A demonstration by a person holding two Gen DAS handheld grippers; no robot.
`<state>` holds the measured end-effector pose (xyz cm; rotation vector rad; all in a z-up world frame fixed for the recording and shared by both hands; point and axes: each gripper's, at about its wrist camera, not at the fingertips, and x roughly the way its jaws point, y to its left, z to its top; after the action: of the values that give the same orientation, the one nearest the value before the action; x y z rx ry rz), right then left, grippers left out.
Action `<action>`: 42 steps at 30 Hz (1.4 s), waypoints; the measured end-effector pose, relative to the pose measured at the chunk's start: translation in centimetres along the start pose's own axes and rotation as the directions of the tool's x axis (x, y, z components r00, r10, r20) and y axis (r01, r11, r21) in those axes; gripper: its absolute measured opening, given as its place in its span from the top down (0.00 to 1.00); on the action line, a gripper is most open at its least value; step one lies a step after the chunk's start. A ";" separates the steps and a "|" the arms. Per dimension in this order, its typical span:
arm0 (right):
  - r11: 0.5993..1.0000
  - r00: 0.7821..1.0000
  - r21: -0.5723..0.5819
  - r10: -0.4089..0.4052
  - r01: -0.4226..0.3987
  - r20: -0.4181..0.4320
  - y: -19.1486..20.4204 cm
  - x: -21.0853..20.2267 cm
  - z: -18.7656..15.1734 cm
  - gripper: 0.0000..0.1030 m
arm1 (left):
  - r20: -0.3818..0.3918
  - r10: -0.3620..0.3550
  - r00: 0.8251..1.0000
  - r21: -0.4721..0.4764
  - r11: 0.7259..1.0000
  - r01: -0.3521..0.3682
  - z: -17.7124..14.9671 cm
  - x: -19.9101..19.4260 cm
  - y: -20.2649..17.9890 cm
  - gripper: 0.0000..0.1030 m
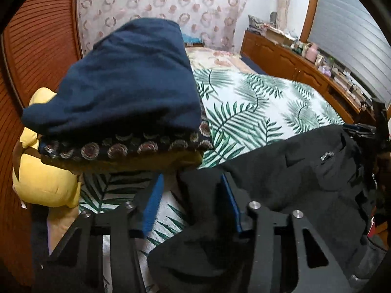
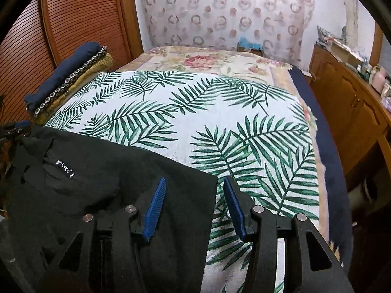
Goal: Fold small clothes
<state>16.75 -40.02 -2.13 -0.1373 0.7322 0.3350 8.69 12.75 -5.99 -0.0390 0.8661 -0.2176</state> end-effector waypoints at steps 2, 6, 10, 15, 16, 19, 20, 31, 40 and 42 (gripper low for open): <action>1.000 1.000 -0.001 -0.001 0.001 -0.006 0.1 0.4 0.0 0.50 | -0.015 -0.008 1.000 -0.001 1.000 0.008 -0.2 0.4 0.1 0.54; 1.000 1.000 0.004 0.004 -0.004 -0.016 0.0 0.9 -0.1 0.50 | -0.036 -0.013 0.999 -0.012 1.000 0.012 -0.5 0.9 0.4 0.54; 1.000 1.000 0.004 -0.020 0.020 -0.021 -0.2 1.4 -0.1 0.44 | -0.045 -0.022 0.999 -0.015 1.000 0.022 -0.6 1.1 0.4 0.54; 1.000 0.999 -0.007 -0.016 0.015 -0.032 -0.3 1.6 0.0 0.43 | -0.049 -0.026 0.998 0.008 1.000 0.026 -0.6 1.3 -0.2 0.58; 1.000 0.999 -0.010 -0.008 0.008 -0.035 -0.2 1.7 0.0 0.43 | -0.050 -0.034 0.998 0.007 0.999 0.034 -0.5 1.4 -0.2 0.61; 0.999 0.998 -0.026 0.024 -0.025 -0.053 0.1 1.9 0.2 0.44 | -0.058 -0.051 0.997 0.014 0.999 0.052 -0.4 1.5 -0.5 0.73; 0.999 0.997 -0.028 0.039 -0.041 -0.063 0.2 2.1 0.3 0.47 | -0.057 -0.061 0.996 0.019 0.998 0.062 -0.4 1.5 -0.7 0.84; 0.990 0.986 -0.071 0.128 -0.121 0.105 2.1 -5.4 0.9 0.91 | 0.151 -0.124 0.981 0.009 0.992 0.124 -0.8 -5.8 -2.3 0.92; 0.979 0.936 -0.184 0.145 -0.089 0.322 5.9 -20.4 3.2 0.92 | 0.386 -0.225 0.895 0.082 0.974 0.210 2.1 -17.2 -5.0 0.92; 0.977 0.918 -0.199 0.145 -0.074 0.369 6.5 -23.4 3.7 0.92 | 0.426 -0.233 0.874 0.102 0.972 0.210 3.1 -19.4 -5.6 0.92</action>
<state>0.61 -38.91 16.37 -0.1968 0.3202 0.5205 -2.09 11.10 11.26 -0.1337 0.4041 -0.4305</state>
